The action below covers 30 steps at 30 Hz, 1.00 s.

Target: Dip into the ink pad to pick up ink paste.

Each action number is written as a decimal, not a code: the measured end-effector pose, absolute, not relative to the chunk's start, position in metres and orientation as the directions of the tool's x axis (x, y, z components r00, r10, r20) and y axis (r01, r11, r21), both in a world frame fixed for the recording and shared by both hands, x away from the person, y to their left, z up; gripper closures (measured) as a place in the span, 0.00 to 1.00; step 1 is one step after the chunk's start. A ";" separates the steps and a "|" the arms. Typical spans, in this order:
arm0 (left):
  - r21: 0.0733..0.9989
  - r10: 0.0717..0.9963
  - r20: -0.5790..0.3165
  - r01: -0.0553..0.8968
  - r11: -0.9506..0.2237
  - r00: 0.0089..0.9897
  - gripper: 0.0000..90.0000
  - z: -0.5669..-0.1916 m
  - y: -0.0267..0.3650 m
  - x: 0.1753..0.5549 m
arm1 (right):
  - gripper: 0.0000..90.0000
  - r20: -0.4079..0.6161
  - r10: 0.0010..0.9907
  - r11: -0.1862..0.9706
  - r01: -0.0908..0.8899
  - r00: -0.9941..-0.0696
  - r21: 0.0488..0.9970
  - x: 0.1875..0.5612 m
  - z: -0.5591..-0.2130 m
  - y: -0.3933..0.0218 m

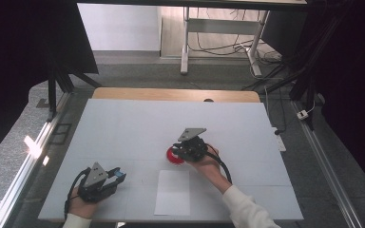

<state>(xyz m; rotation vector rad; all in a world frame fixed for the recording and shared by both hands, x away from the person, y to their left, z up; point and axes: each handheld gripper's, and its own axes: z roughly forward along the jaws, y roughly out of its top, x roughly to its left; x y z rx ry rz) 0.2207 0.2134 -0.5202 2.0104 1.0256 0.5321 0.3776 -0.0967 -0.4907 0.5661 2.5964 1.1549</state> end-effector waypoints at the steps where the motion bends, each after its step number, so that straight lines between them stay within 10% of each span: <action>1: 0.806 0.812 0.009 0.476 -0.351 0.584 0.72 -0.520 0.213 0.221 | 0.83 -0.064 0.442 0.614 0.250 -0.895 0.749 0.378 -0.491 -0.097; 30: 0.805 0.811 0.010 0.476 -0.354 0.585 0.72 -0.520 0.214 0.221 | 0.84 -0.084 0.445 0.628 0.243 -0.892 0.740 0.376 -0.494 -0.095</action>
